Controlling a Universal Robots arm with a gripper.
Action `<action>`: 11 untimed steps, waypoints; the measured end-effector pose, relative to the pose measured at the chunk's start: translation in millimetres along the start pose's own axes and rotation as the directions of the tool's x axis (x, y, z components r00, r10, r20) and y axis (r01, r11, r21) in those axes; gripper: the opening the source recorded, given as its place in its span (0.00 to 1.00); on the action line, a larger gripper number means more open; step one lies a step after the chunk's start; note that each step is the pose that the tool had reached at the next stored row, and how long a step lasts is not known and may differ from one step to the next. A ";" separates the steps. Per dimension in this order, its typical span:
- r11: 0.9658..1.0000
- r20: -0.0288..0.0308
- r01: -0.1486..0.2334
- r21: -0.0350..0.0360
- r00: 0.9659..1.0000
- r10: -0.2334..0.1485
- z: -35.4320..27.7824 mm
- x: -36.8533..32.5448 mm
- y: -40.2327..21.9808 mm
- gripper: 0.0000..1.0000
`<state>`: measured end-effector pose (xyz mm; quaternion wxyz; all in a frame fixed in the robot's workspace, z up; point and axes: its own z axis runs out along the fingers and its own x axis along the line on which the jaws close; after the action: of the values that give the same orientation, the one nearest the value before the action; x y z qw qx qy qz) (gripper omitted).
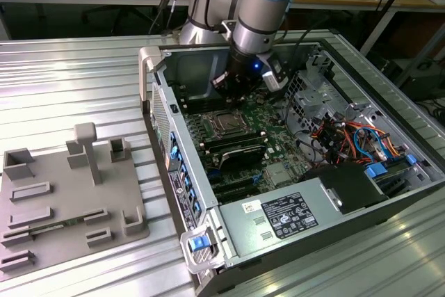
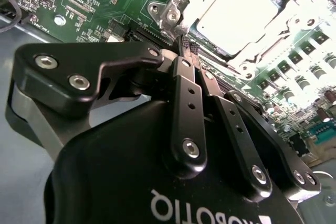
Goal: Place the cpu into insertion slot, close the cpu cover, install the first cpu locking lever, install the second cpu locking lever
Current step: 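Install the first cpu locking lever, then install the second cpu locking lever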
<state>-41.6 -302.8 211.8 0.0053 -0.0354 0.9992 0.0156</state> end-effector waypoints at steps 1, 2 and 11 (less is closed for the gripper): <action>1.000 0.000 0.000 0.000 1.000 0.000 -0.7 0.1 -0.9 0.11; 1.000 0.000 0.000 0.000 1.000 0.000 -0.9 0.1 -1.8 0.11; 1.000 0.000 0.000 0.000 1.000 0.000 -1.1 0.3 -4.5 0.11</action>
<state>-41.6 -307.4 212.7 0.0052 -0.0353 0.9992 0.0155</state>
